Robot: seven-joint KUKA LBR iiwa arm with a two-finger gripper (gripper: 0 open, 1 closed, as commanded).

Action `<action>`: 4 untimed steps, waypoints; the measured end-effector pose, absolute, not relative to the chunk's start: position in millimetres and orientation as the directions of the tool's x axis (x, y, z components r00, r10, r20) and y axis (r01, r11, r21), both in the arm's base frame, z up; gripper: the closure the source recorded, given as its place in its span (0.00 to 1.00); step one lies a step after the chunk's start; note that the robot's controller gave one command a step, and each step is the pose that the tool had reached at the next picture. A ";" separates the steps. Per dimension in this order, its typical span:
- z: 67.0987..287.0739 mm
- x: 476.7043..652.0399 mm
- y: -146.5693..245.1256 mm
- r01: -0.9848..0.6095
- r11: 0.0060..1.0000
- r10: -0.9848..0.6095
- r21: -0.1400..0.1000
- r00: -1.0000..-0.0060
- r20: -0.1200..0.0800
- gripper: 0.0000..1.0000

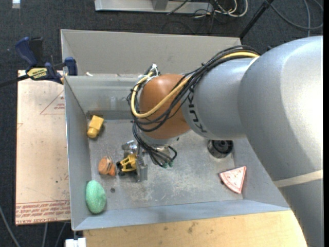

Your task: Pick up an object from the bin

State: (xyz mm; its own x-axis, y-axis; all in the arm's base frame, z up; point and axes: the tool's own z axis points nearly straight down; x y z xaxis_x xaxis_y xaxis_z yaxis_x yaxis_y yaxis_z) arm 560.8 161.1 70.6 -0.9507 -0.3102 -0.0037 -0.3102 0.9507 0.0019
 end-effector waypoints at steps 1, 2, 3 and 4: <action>70.6 560.8 161.1 -0.310 0.951 -0.310 0.002 -0.951 -0.004 1.00; 73.1 559.7 160.8 -0.310 0.951 -0.310 0.002 -0.951 0.000 1.00; 90.9 558.0 160.5 -0.310 0.951 -0.310 0.002 -0.951 0.006 1.00; 107.1 559.8 161.1 -0.310 0.951 -0.310 0.001 -0.951 0.000 1.00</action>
Offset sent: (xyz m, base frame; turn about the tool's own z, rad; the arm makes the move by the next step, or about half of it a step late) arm 0.0000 0.0000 0.0644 0.0000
